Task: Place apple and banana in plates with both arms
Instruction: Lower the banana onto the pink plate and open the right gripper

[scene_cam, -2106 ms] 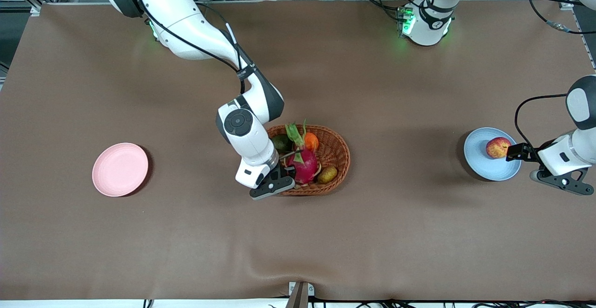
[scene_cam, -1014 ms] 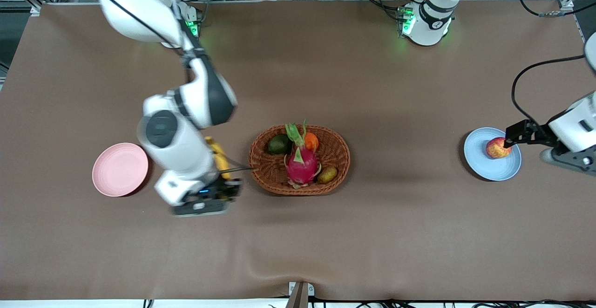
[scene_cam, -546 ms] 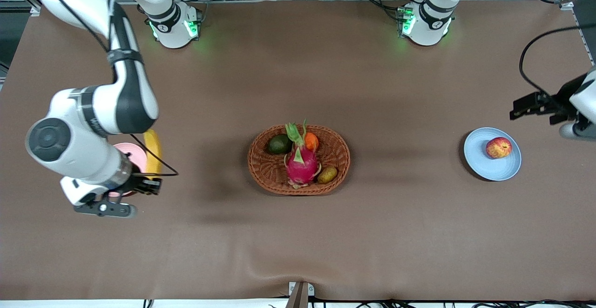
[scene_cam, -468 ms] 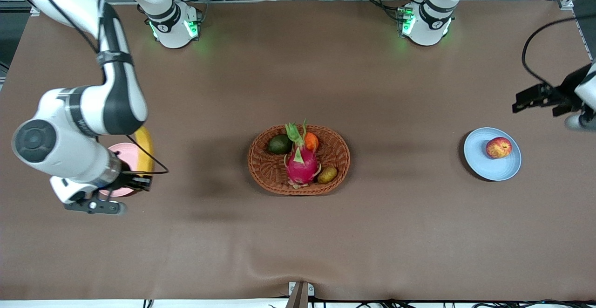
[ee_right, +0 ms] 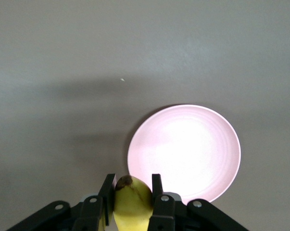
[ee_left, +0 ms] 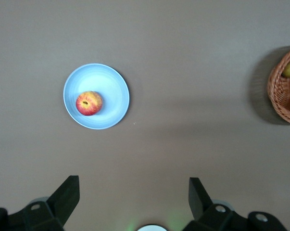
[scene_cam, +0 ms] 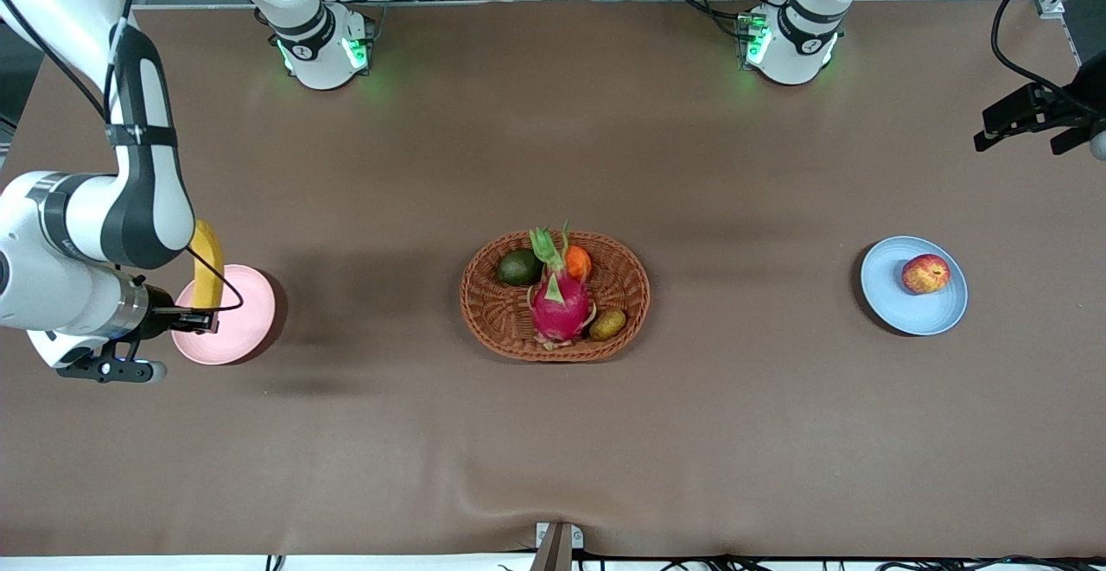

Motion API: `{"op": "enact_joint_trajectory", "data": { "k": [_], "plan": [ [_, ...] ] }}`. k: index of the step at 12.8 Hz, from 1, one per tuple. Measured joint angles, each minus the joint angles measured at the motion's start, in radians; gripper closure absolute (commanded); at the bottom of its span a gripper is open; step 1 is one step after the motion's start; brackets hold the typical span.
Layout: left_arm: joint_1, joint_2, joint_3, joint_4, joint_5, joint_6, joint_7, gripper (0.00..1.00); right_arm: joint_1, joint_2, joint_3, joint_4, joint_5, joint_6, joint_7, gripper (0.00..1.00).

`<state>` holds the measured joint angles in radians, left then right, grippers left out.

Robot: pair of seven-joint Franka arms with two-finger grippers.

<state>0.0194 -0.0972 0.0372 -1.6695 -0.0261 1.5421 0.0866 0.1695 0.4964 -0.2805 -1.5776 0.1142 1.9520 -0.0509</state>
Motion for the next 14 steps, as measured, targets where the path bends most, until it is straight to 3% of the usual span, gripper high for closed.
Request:
{"op": "enact_joint_trajectory", "data": {
  "k": [6,7,8,9,10,14],
  "plan": [
    [-0.008,0.025,-0.021,0.025,0.008,0.026,-0.047,0.00,-0.063,0.132,0.002,-0.014,0.004,0.118,-0.049,0.99],
    [-0.008,0.025,-0.025,0.026,0.009,0.026,-0.047,0.00,-0.065,0.149,0.003,-0.014,0.022,0.132,-0.049,0.89],
    [-0.008,0.025,-0.026,0.027,0.009,0.027,-0.047,0.00,-0.065,0.159,0.004,-0.014,0.047,0.142,-0.051,0.65],
    [-0.008,0.025,-0.026,0.027,0.009,0.030,-0.049,0.00,-0.065,0.168,0.005,-0.014,0.063,0.154,-0.051,0.27],
    [-0.008,0.025,-0.028,0.027,0.009,0.037,-0.052,0.00,-0.066,0.174,0.006,-0.014,0.066,0.161,-0.051,0.00],
    [-0.009,0.025,-0.044,0.047,0.006,0.046,-0.072,0.00,-0.067,0.176,0.009,-0.007,0.067,0.162,-0.052,0.00]
  ]
}}
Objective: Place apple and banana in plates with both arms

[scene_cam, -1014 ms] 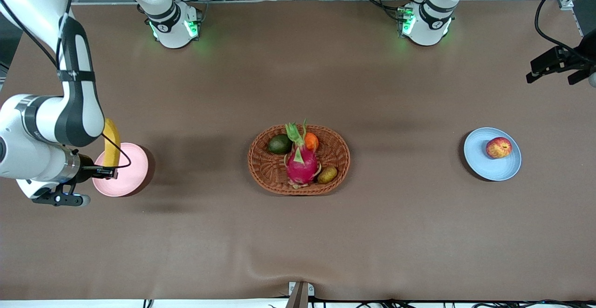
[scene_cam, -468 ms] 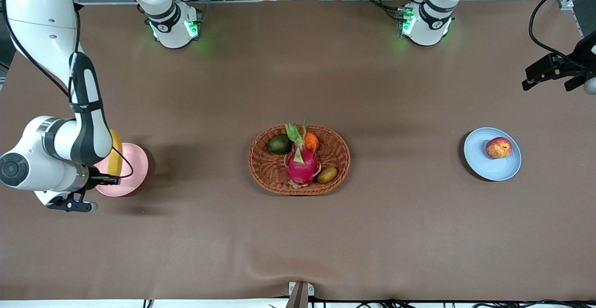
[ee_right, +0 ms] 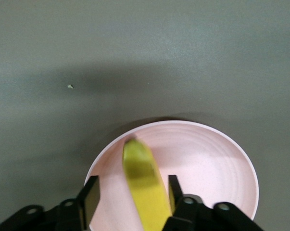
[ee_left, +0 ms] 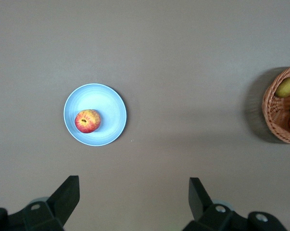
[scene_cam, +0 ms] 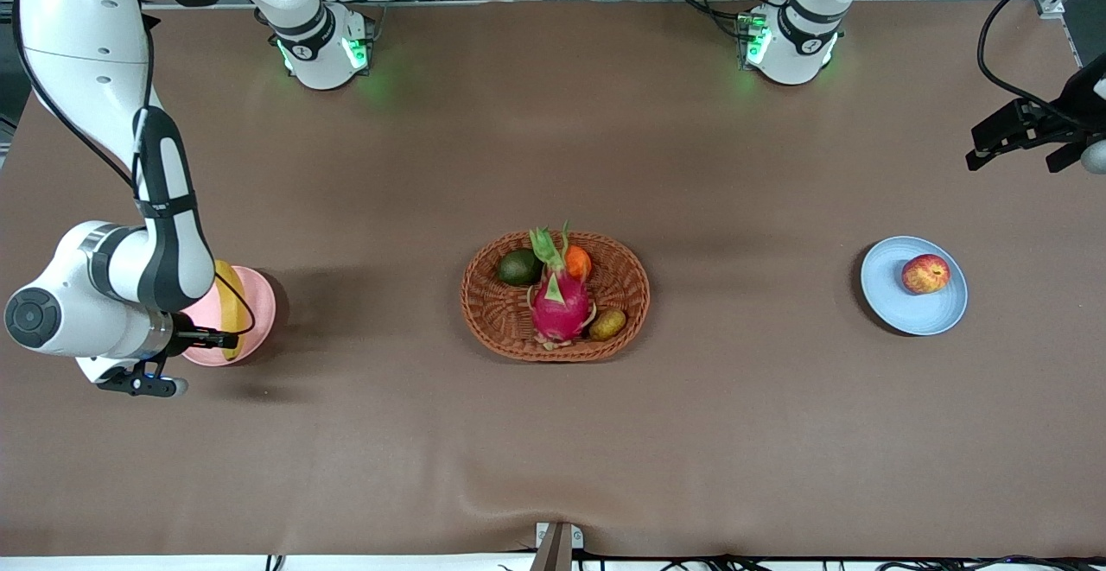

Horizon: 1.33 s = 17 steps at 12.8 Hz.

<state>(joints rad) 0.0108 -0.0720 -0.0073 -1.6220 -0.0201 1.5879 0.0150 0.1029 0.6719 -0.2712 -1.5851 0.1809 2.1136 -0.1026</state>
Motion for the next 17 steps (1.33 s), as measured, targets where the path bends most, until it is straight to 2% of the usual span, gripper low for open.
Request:
{"op": "enact_joint_trajectory", "data": {
  "k": [4,9,11,13,17],
  "plan": [
    [0.000,0.000,0.000,0.002,-0.001,-0.001,-0.040,0.00,0.003,-0.051,0.005,0.030,0.000,-0.055,-0.005,0.00],
    [0.001,0.003,0.001,0.003,-0.001,-0.001,-0.042,0.00,0.026,-0.324,0.005,0.057,-0.025,-0.328,-0.010,0.00],
    [0.001,0.003,0.000,0.005,-0.001,-0.001,-0.041,0.00,0.021,-0.426,0.000,0.053,-0.083,-0.425,-0.014,0.00],
    [0.001,0.003,-0.001,0.006,-0.001,-0.001,-0.041,0.00,0.020,-0.499,0.000,0.043,-0.145,-0.465,-0.028,0.00],
    [0.001,0.004,0.000,0.006,-0.001,-0.004,-0.041,0.00,-0.040,-0.539,-0.004,0.028,-0.148,-0.519,-0.076,0.00]
  ]
}}
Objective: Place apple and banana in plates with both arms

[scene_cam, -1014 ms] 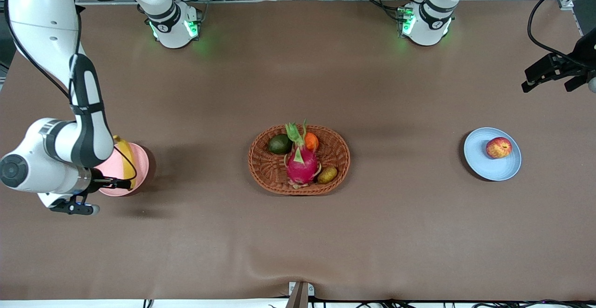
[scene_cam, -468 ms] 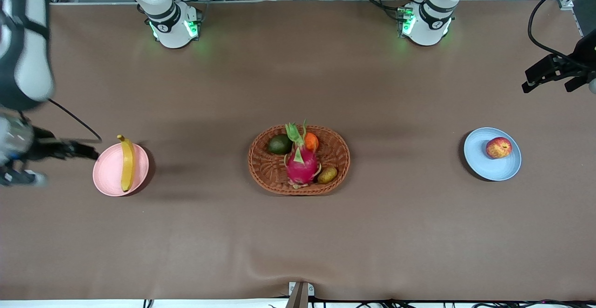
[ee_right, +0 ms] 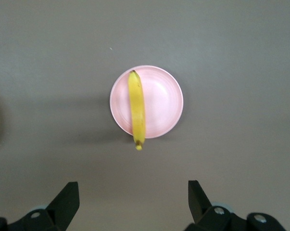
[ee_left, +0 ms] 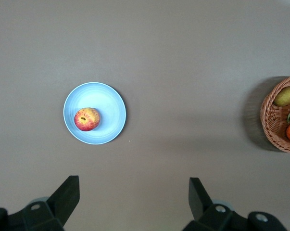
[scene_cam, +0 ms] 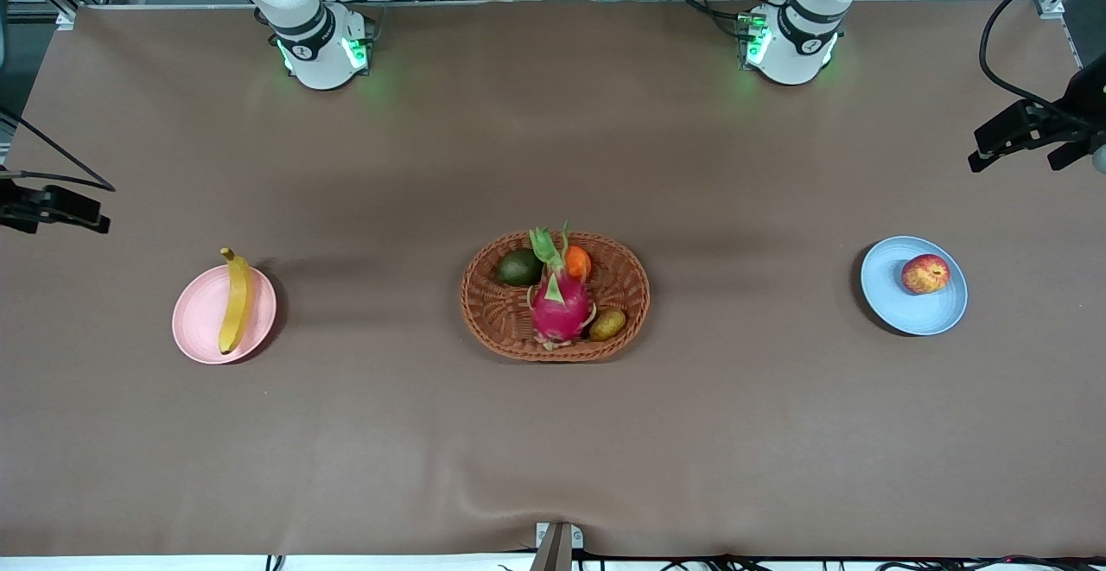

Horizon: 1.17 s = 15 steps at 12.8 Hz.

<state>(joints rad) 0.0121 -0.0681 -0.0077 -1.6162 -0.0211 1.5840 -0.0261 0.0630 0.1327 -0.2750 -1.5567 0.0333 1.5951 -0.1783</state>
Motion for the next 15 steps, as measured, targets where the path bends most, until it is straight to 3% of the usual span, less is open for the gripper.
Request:
{"op": "enact_joint_trajectory", "data": {
  "k": [4,9,15],
  "plan": [
    [0.000,0.009,-0.001,0.000,0.000,-0.002,0.000,0.00,-0.066,-0.004,0.002,0.018,0.075,-0.086,0.029,0.00],
    [-0.001,0.019,-0.002,0.001,0.000,-0.002,0.001,0.00,0.003,-0.029,0.030,0.072,0.057,-0.140,0.141,0.00],
    [0.000,0.019,-0.002,0.001,0.000,-0.002,0.001,0.00,-0.089,-0.108,0.189,0.050,0.019,-0.160,0.157,0.00]
  ]
}}
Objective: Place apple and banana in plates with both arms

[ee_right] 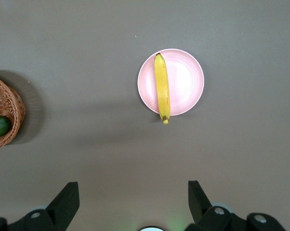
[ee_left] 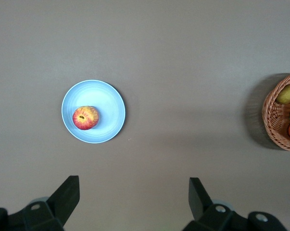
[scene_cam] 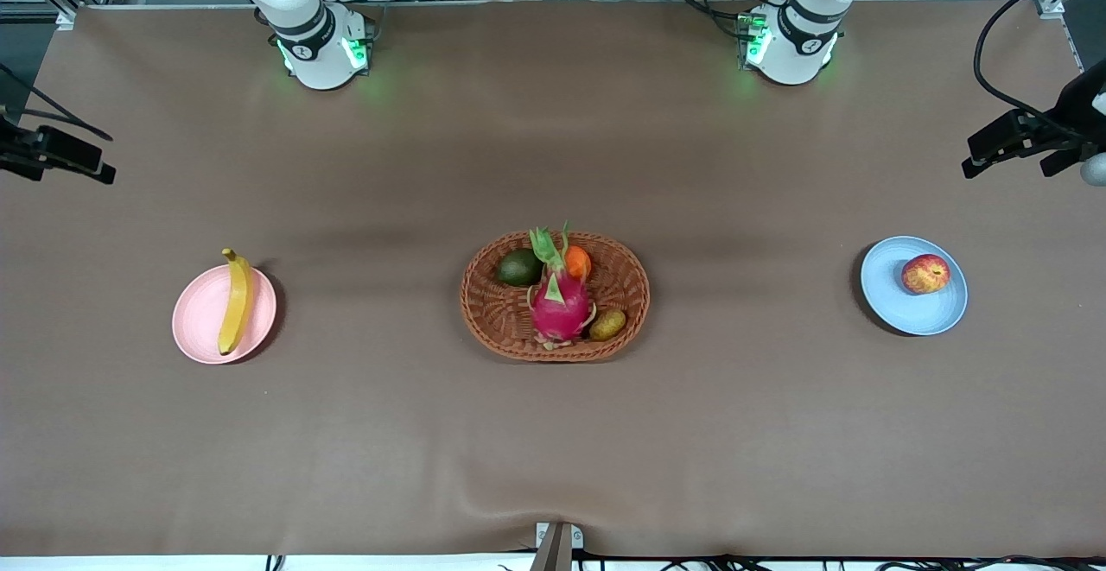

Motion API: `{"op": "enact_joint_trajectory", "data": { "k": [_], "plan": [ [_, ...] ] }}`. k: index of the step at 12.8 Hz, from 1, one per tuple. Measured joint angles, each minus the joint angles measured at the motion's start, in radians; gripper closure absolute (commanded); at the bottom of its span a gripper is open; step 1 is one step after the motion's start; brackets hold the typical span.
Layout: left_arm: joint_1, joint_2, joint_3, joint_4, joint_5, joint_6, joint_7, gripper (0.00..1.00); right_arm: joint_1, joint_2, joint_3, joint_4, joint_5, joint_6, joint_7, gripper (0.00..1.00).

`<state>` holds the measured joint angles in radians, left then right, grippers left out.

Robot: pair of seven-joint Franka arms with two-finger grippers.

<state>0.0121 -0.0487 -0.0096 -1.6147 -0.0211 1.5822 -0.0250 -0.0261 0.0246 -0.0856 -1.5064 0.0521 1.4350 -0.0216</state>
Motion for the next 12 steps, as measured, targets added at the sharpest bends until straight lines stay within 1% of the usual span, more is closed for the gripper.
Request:
{"op": "enact_joint_trajectory", "data": {
  "k": [3,12],
  "plan": [
    [-0.001,0.000,-0.001,0.000,0.000,0.000,0.001,0.00,-0.015,-0.024,0.019,-0.019,-0.016,0.000,0.000,0.00],
    [-0.002,0.000,-0.001,0.000,0.000,-0.001,0.002,0.00,-0.015,-0.025,0.032,-0.027,-0.018,0.001,0.000,0.00]
  ]
}}
